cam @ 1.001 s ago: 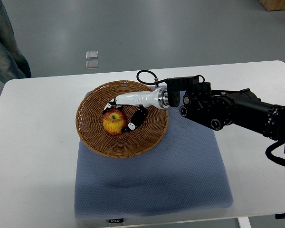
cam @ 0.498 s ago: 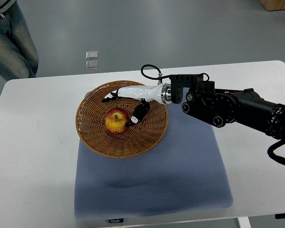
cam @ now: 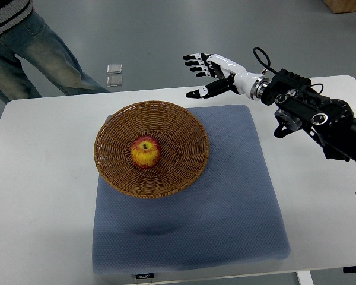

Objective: Place red apple in basket with right hand

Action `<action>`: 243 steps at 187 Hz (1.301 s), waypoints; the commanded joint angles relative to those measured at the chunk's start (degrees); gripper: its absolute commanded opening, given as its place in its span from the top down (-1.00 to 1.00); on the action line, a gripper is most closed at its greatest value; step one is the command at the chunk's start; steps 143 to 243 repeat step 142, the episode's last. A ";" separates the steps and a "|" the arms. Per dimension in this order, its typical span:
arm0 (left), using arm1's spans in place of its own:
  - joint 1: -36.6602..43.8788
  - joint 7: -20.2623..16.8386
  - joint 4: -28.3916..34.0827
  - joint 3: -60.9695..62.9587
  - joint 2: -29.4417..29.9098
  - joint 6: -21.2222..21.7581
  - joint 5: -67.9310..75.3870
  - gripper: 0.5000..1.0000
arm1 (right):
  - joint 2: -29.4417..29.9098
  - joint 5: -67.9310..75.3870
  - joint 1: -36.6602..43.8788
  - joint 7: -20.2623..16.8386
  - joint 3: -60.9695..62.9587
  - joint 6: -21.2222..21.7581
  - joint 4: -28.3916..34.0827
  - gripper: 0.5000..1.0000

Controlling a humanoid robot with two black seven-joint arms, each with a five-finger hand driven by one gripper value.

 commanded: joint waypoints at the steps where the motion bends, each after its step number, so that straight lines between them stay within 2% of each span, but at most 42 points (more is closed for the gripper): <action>1: 0.03 -0.09 -0.09 -0.01 0.00 -0.01 0.00 -1.00 | -0.20 7.55 -2.42 -0.66 2.61 -2.45 -2.82 -0.59; 31: 0.03 0.00 -0.27 -0.01 0.00 -0.01 0.00 -1.00 | -0.20 16.43 -4.18 -1.36 4.45 -4.73 -4.05 -0.59; 32: 0.03 0.00 -0.36 -0.01 0.00 -0.01 0.00 -1.00 | -0.20 20.52 -4.96 -1.45 5.06 -6.91 -4.05 -0.59; 38: 0.03 0.00 -0.36 -0.01 0.00 -0.01 0.00 -1.00 | -0.11 22.93 -5.32 -1.54 5.42 -8.51 -4.05 -0.59; 48: 0.03 0.00 -0.36 -0.01 0.00 -0.01 0.00 -1.00 | -0.11 26.44 -5.93 -1.63 5.77 -10.36 -4.05 -0.59; 58: 0.03 0.00 -0.36 -0.01 0.00 -0.01 0.00 -1.00 | -0.11 26.45 -5.94 -1.63 5.77 -10.36 -4.05 -0.59; 59: 0.03 0.00 -0.27 -0.01 0.00 -0.01 0.00 -1.00 | -0.02 29.76 -6.55 -1.63 6.29 -11.23 -3.96 -0.59; 90: 0.03 0.00 -0.18 -0.01 0.00 -0.01 0.00 -1.00 | 0.06 35.33 -7.69 -1.10 7.97 -10.80 -3.96 -0.69; 243: 0.03 -0.09 -0.18 -0.01 0.00 -0.01 0.00 -1.00 | 0.24 35.33 -7.69 -1.10 7.88 -10.71 -3.96 -0.69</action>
